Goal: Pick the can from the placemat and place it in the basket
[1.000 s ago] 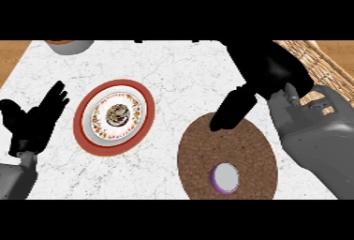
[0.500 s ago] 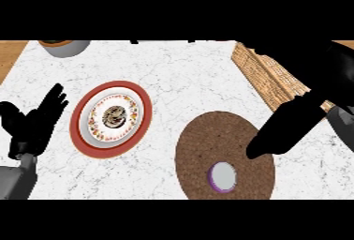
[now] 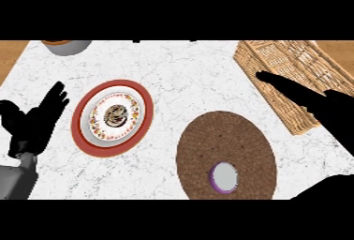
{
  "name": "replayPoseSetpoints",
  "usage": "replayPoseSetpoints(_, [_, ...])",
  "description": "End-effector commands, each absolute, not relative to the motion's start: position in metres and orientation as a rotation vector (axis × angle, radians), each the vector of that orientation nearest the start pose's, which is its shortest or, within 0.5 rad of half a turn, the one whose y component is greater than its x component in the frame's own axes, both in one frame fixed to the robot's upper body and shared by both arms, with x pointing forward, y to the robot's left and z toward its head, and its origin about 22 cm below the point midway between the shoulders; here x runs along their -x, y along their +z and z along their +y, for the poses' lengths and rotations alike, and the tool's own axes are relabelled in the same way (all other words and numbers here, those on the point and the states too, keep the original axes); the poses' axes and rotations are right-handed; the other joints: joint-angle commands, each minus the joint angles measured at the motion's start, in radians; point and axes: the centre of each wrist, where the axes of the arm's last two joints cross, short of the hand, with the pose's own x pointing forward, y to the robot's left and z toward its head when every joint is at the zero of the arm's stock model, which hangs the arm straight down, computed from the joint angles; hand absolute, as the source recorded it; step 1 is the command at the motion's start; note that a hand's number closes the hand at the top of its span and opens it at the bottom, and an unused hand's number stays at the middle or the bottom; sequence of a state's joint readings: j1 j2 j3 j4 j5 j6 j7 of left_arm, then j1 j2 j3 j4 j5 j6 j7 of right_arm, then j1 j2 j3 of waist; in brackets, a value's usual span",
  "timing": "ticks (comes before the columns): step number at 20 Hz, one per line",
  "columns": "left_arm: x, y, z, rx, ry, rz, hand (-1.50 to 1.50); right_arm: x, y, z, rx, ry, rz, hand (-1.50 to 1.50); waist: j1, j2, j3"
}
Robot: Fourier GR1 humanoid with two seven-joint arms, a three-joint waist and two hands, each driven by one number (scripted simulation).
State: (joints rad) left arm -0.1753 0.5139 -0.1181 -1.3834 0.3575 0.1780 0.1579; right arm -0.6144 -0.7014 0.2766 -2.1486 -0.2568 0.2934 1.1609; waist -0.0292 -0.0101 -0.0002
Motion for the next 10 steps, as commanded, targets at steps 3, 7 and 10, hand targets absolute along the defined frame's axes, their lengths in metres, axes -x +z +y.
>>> replayPoseSetpoints(3, [-0.295, 0.028, 0.313, -0.196, -0.064, -1.382, 0.00, -0.200, 0.222, -0.185, 0.485, 0.939, -1.231, -1.50, 0.013, 0.010, 0.000])
replayPoseSetpoints(7, [-0.285, 0.037, 0.315, -0.187, -0.072, -1.386, 0.00, -0.209, 0.186, -0.175, 0.532, 0.923, -1.252, -1.50, 0.034, 0.010, 0.000])
replayPoseSetpoints(10, [-0.295, 0.050, 0.314, -0.192, -0.084, -1.380, 0.00, -0.211, 0.158, -0.171, 0.499, 0.865, -1.285, -1.50, 0.031, 0.010, 0.001])
